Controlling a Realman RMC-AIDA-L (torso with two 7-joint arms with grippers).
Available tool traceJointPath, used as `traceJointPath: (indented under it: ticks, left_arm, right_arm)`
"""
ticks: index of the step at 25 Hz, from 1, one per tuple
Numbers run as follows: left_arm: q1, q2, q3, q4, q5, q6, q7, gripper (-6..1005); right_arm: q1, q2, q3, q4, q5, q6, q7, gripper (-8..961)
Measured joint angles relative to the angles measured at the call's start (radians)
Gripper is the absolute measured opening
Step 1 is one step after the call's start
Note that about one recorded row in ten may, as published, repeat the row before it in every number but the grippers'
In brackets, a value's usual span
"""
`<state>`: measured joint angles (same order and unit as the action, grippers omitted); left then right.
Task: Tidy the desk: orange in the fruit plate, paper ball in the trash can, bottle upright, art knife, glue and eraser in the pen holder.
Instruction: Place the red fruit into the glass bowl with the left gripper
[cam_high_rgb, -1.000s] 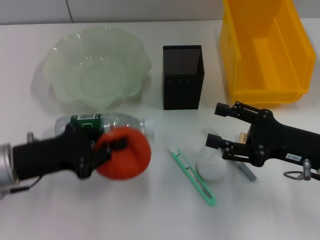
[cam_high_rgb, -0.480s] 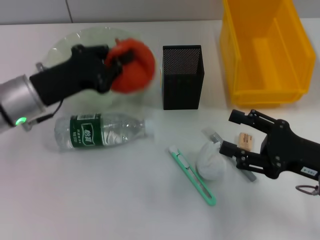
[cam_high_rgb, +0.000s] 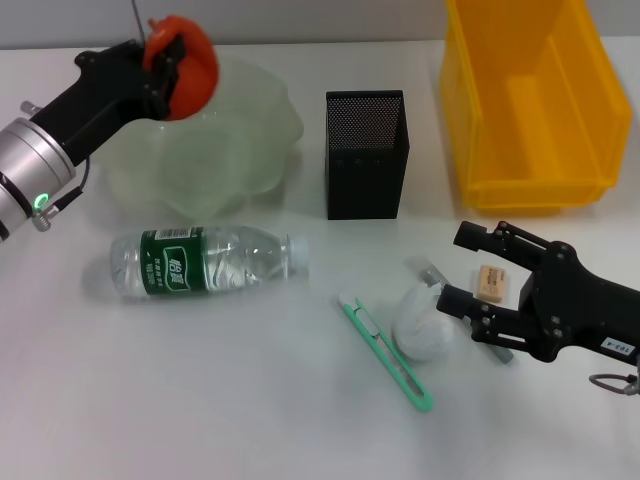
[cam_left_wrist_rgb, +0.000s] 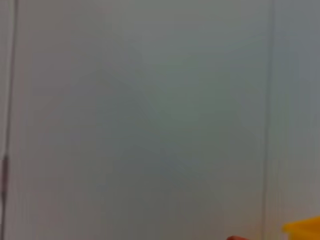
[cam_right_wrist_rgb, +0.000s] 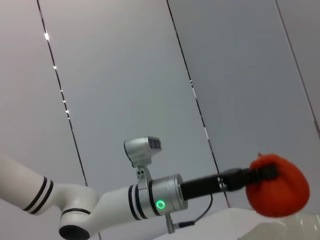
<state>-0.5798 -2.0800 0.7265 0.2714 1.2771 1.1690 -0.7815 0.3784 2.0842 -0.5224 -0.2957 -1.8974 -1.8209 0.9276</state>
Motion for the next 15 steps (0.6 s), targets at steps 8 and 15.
traceJointPath:
  ticks: [8,15]
  left_arm:
    - [-0.008,0.000,0.001,-0.066,-0.003,-0.053,0.134,130]
    - [-0.018,0.000,0.005,-0.092,-0.001,-0.052,0.149,272]
  right_arm:
    - [-0.001,-0.002,0.001,-0.005,0.000,0.000,0.000,821]
    - [0.002,-0.004,0.001,-0.007,0.000,0.001,0.000,820]
